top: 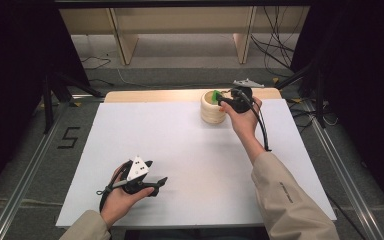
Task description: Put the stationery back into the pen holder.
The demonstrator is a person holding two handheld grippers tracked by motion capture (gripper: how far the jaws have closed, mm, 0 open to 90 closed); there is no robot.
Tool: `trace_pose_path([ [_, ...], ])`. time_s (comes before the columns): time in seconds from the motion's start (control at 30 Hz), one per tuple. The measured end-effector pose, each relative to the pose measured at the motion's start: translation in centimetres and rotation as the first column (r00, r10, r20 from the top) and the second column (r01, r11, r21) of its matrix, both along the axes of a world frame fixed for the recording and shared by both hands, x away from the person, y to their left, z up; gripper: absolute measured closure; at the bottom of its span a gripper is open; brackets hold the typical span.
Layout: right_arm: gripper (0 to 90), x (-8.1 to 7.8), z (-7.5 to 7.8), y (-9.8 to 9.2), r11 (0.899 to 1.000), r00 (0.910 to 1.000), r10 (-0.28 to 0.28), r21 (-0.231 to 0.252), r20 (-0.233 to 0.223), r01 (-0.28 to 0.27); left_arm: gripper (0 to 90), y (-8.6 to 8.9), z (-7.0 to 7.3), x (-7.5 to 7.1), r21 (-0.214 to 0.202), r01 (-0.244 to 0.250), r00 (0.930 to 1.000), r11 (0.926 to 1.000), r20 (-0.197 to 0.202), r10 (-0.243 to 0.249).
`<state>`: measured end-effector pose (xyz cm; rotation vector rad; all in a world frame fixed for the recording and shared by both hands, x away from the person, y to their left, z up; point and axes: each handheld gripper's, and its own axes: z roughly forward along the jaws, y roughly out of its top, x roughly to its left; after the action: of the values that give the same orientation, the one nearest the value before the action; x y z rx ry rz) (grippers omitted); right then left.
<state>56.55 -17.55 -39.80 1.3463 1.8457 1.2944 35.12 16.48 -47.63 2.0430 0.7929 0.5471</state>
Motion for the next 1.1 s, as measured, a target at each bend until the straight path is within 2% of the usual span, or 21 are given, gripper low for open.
trace_pose_path([
  [0.23, 26.8, -1.2, -0.4, -0.9, 0.999, 0.9986, 0.033, -0.038, -0.041, -0.035, 22.9, 0.0, -0.1, 0.0, -0.004, -0.004, 1.0000, 1.0000, -0.003, 0.004],
  [0.43, 24.2, -2.6, -0.9, -1.6, 0.997, 0.9953, 0.063, -0.050, -0.073, -0.067, 22.9, 0.0, -0.1, -0.1, -0.001, -0.004, 1.0000, 1.0000, -0.004, 0.004],
  [0.7, 23.0, -4.6, -1.5, -2.5, 0.991, 0.9891, 0.115, -0.058, -0.092, -0.121, 22.8, -0.1, -0.1, -0.1, -0.003, -0.006, 1.0000, 1.0000, -0.006, 0.006],
  [1.1, 20.8, -6.9, -1.8, -2.6, 0.981, 0.9785, 0.173, -0.069, -0.112, -0.182, 22.7, -0.1, -0.1, -0.1, 0.001, -0.006, 1.0000, 1.0000, -0.005, 0.006],
])
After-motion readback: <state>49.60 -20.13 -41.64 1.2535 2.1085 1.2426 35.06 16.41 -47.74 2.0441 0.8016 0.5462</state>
